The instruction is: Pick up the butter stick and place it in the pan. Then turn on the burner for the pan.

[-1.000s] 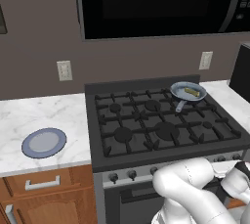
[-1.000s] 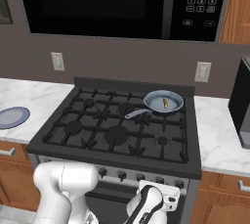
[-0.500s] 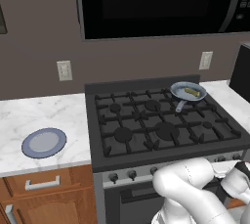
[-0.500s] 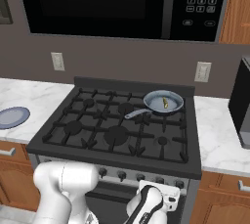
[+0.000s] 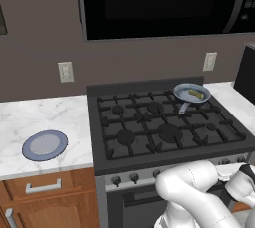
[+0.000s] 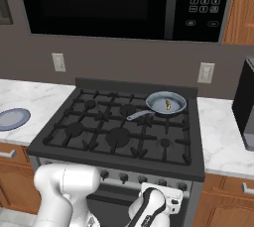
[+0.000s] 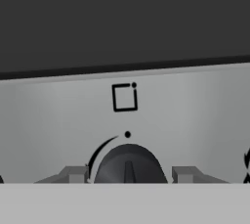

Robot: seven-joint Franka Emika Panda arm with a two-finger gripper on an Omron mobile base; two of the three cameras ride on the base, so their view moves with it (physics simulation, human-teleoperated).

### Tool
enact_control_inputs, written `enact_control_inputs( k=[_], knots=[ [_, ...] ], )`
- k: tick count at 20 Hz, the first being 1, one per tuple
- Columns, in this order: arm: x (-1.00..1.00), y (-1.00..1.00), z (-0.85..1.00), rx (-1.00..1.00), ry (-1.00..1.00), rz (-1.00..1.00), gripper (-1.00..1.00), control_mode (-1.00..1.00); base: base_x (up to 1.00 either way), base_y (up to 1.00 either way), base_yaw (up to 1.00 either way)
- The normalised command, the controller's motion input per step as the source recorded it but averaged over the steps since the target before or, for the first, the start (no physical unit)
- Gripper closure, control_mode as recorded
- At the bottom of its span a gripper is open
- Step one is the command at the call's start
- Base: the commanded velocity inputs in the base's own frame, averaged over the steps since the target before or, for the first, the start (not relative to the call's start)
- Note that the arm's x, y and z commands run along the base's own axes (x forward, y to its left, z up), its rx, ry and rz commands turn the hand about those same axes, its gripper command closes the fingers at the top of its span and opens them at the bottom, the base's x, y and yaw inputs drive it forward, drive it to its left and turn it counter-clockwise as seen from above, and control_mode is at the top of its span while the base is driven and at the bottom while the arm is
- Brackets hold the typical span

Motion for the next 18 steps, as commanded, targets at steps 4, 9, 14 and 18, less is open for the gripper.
enact_control_inputs(
  k=[4,9,14,18],
  knots=[
    [0.07,-0.02,0.0,-0.05,0.01,0.03,1.0,-1.0,0.0,0.0,0.0],
    [0.09,0.0,0.0,-0.09,0.01,0.02,1.0,-1.0,0.0,0.0,0.0],
    [0.09,0.0,0.0,-0.11,0.06,0.02,1.0,-1.0,0.0,0.0,0.0],
    [0.1,0.0,0.0,-0.12,0.13,0.01,1.0,-1.0,0.0,0.0,0.0]
  ],
)
